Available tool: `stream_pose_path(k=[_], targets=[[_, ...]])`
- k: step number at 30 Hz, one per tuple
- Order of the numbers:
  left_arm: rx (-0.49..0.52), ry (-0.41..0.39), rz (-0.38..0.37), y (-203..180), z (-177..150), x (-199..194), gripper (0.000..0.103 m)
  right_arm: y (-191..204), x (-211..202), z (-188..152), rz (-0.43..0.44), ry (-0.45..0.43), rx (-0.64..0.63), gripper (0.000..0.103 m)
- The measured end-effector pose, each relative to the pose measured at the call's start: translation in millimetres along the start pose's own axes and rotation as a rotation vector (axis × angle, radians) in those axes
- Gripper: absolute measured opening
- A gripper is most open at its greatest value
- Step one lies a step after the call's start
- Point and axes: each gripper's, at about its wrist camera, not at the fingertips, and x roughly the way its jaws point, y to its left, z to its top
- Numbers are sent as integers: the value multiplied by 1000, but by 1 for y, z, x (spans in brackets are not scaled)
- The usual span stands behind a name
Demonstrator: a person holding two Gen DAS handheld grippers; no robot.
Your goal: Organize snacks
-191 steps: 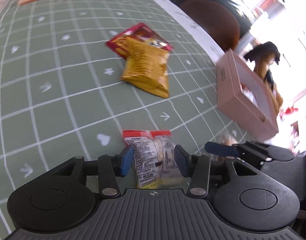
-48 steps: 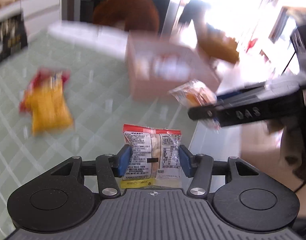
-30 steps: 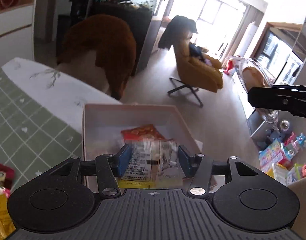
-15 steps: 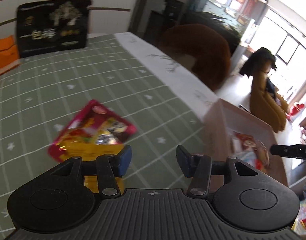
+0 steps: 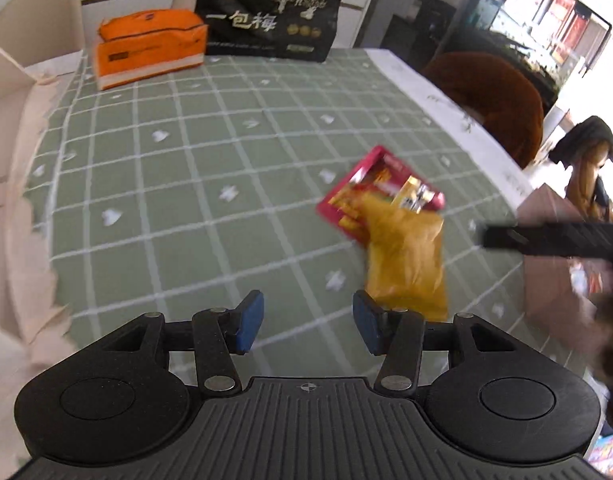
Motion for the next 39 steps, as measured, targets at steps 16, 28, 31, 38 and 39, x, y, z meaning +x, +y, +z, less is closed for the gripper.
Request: stream_pose_path(k=[16,28,31,38,39], targets=[[7,30,-58,26,-29,-17,55,85,54,-14,120,265,-43,50],[14,56,-84,24,-37,-22,54,36,91,41,-18,156,250,77],[7,56,-72,27,-42,-27,54,43,115,51,-40,167,265,80],[-11,71,-65,33,-46,-27,54,76,145,70,-183,174,103,90],[-10,71,-68,32,-46,-27,54,79,147,70,-182,177,72,92]])
